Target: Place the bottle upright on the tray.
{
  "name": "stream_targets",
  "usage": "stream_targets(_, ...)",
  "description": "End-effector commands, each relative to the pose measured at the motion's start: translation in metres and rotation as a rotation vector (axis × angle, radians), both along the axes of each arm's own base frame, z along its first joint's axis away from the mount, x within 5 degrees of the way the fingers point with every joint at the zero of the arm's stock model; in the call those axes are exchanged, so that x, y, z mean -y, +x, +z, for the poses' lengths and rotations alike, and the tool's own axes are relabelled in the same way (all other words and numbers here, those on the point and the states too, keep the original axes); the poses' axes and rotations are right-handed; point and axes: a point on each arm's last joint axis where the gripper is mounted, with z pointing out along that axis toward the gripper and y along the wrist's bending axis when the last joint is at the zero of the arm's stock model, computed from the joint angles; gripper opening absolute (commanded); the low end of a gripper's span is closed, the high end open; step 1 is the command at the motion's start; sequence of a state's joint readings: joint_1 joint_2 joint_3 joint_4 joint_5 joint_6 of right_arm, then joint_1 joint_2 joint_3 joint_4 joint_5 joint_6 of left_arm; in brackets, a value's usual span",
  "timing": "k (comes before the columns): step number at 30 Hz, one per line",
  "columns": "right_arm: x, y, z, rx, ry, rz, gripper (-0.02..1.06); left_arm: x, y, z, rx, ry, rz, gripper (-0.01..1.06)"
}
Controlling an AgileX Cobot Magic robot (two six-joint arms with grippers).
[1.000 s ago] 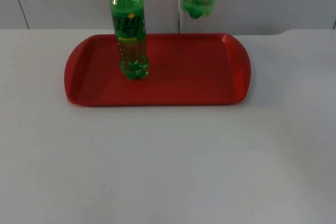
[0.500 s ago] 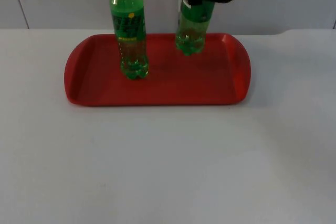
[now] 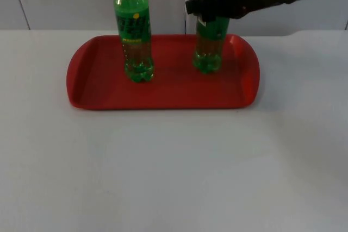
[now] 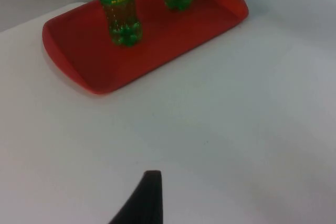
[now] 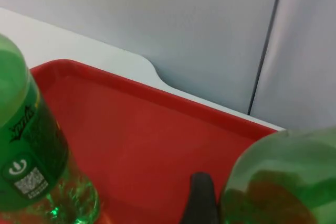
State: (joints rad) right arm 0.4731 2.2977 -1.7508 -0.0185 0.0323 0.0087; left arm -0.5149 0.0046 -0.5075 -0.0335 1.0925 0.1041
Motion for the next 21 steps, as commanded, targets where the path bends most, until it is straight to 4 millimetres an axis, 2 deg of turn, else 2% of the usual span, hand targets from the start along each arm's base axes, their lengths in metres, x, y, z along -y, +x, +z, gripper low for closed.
stream_targets(1, -0.0002, 0.0015, 0.0022, 0.011, 0.002, 0.001, 0.00, 0.0002, 0.0000, -0.0009, 0.001, -0.010, -0.003, 1.05)
stream_targets(8, -0.0001, 0.0014, 0.0021, 0.010, -0.002, 0.002, 0.00, 0.0002, 0.0000, -0.0009, 0.001, -0.010, -0.003, 1.05)
stream_targets(11, -0.0001, 0.0014, 0.0021, 0.010, -0.002, 0.002, 0.04, 0.0002, 0.0000, -0.0009, 0.001, -0.010, -0.003, 1.05)
stream_targets(13, -0.0001, 0.0014, 0.0021, 0.010, -0.002, 0.002, 0.13, 0.0002, 0.0000, -0.0009, 0.001, -0.010, -0.003, 1.05)
stream_targets(15, -0.0001, 0.0014, 0.0021, 0.010, -0.002, 0.002, 0.29, 0.0002, 0.0000, -0.0009, 0.001, -0.010, -0.003, 1.05)
stream_targets(16, -0.0001, 0.0014, 0.0021, 0.010, -0.002, 0.002, 0.29, 0.0002, 0.0000, -0.0009, 0.001, -0.010, -0.003, 1.05)
stream_targets(18, -0.0001, 0.0014, 0.0021, 0.010, -0.002, 0.002, 0.49, 0.0002, 0.0000, -0.0009, 0.001, -0.010, -0.003, 1.05)
stream_targets(19, -0.0002, 0.0015, 0.0025, 0.013, 0.000, 0.002, 0.65, 0.0002, 0.0000, -0.0009, 0.001, -0.010, -0.003, 1.05)
stream_targets(20, -0.0002, 0.0015, 0.0025, 0.013, 0.000, 0.002, 0.74, 0.0002, 0.0000, -0.0009, 0.001, -0.010, -0.003, 1.05)
stream_targets(21, -0.0002, 0.0015, 0.0025, 0.013, 0.000, 0.002, 0.74, 0.0002, 0.0000, -0.0009, 0.001, -0.010, -0.003, 1.05)
